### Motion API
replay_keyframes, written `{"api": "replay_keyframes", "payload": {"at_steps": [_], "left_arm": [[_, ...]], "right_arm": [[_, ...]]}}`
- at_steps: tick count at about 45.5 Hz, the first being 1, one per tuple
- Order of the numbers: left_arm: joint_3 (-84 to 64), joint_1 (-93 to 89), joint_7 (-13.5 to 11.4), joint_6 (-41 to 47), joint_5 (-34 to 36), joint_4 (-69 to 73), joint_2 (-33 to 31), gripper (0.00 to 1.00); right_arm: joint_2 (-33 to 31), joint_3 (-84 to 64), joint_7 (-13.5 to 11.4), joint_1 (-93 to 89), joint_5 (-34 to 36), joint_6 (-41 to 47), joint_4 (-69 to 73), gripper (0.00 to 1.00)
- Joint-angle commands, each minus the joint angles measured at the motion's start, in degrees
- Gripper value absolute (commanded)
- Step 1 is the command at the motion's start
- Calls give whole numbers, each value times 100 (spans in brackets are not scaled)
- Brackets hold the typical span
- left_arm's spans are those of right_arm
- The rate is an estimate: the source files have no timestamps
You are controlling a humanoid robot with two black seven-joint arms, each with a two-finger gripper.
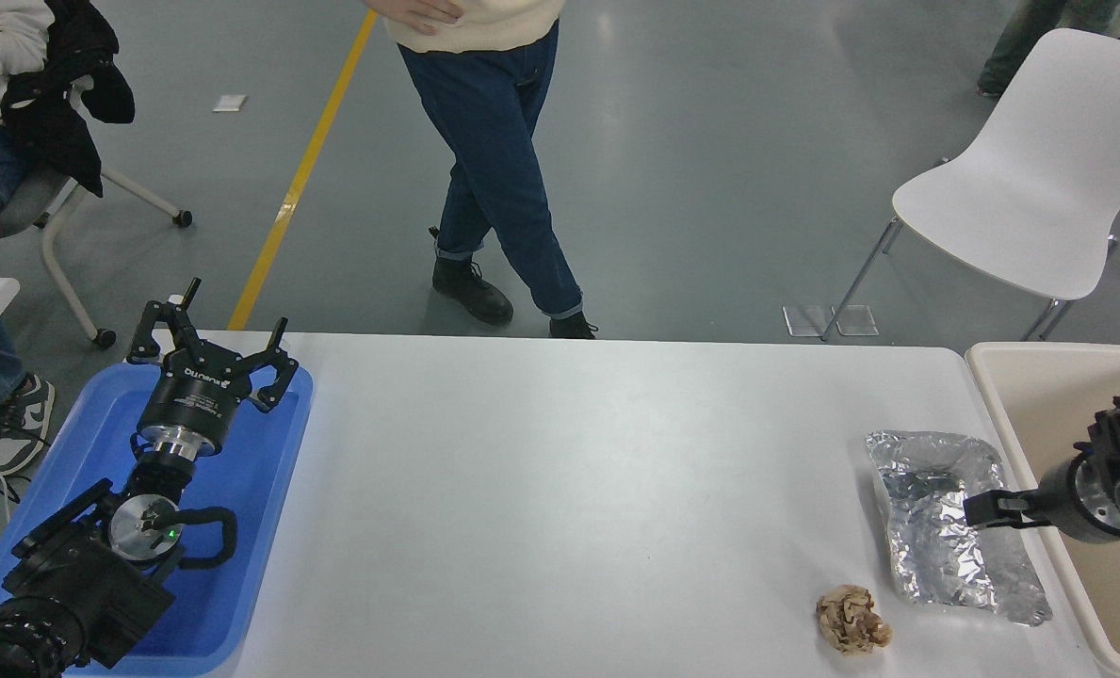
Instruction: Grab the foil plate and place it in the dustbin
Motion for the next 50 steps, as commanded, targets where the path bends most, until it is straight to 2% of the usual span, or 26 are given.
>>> {"api": "replay_keyframes", "payload": {"at_steps": [1,13,16,22,27,29,31,32,35,50], "left_arm": [[0,0,3,0,-1,0,0,100],[0,0,3,0,-1,0,0,100],[0,0,3,0,-1,0,0,100],[0,0,3,0,-1,0,0,100],[0,0,3,0,-1,0,0,100],[0,0,3,0,-1,0,0,100],[0,0,-5,0,-1,0,0,100],[0,0,3,0,-1,0,0,100],[0,0,3,0,8,0,0,100],[0,0,3,0,-1,0,0,100]], "right_arm": [[115,280,2,-506,-51,-17,-587,96],[141,297,-16,-709,-51,-254,-605,83],[176,306,-16,-770,-51,-316,-597,71],[185,368,-25,-797,28,-316,-596,55],[194,456,-25,-823,54,-316,-561,50],[203,482,-33,-875,72,-290,-526,39],[211,526,-33,-928,80,-237,-517,20],[220,526,-33,-937,81,-228,-509,14],[220,552,-33,-946,89,-211,-474,0],[150,561,-33,-858,581,-202,-298,0]]}}
